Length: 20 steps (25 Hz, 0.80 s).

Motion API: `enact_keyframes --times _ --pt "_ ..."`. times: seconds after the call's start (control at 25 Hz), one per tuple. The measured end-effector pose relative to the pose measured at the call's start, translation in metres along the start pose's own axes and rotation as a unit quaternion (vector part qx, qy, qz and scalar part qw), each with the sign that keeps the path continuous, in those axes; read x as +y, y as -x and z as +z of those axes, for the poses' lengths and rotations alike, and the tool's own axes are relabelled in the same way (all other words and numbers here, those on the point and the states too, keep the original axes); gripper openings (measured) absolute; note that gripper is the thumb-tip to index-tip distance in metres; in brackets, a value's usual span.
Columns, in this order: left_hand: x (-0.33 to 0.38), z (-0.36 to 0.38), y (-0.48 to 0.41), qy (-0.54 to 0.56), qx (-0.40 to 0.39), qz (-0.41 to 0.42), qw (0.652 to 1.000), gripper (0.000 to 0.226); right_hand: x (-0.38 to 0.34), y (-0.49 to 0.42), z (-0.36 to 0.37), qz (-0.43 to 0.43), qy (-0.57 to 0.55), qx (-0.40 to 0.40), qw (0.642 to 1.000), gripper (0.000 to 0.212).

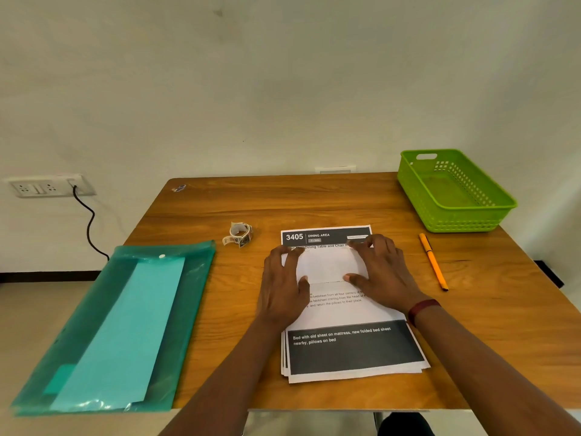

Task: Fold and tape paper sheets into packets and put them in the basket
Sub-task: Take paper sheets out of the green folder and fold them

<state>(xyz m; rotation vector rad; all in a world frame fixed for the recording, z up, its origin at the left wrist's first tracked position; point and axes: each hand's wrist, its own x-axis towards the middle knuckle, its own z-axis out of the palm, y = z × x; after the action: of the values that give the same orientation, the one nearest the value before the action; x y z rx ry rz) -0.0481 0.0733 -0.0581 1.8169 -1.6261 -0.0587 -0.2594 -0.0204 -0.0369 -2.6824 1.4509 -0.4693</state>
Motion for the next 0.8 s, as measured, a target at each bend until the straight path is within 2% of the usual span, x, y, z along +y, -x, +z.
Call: enact_keyframes --times 0.12,0.2,0.4,0.6,0.8 --pt "0.002 -0.006 0.001 0.056 0.047 0.020 0.997 0.052 -0.001 0.004 -0.003 0.000 0.009 0.056 0.998 0.056" --pt "0.006 -0.011 0.003 0.079 0.094 0.047 0.991 0.058 -0.001 0.008 -0.002 0.005 -0.001 0.090 0.996 0.049" --pt "0.011 -0.017 0.012 0.071 0.177 0.124 0.974 0.070 -0.003 0.015 -0.007 -0.012 -0.030 0.177 0.984 0.026" --pt "0.006 -0.011 0.013 -0.004 0.196 0.149 0.969 0.054 -0.003 0.022 -0.006 -0.059 -0.020 0.192 0.979 0.020" --pt "-0.003 -0.009 0.016 -0.044 0.171 0.160 0.971 0.028 -0.009 0.032 -0.005 -0.081 -0.021 0.193 0.978 0.014"
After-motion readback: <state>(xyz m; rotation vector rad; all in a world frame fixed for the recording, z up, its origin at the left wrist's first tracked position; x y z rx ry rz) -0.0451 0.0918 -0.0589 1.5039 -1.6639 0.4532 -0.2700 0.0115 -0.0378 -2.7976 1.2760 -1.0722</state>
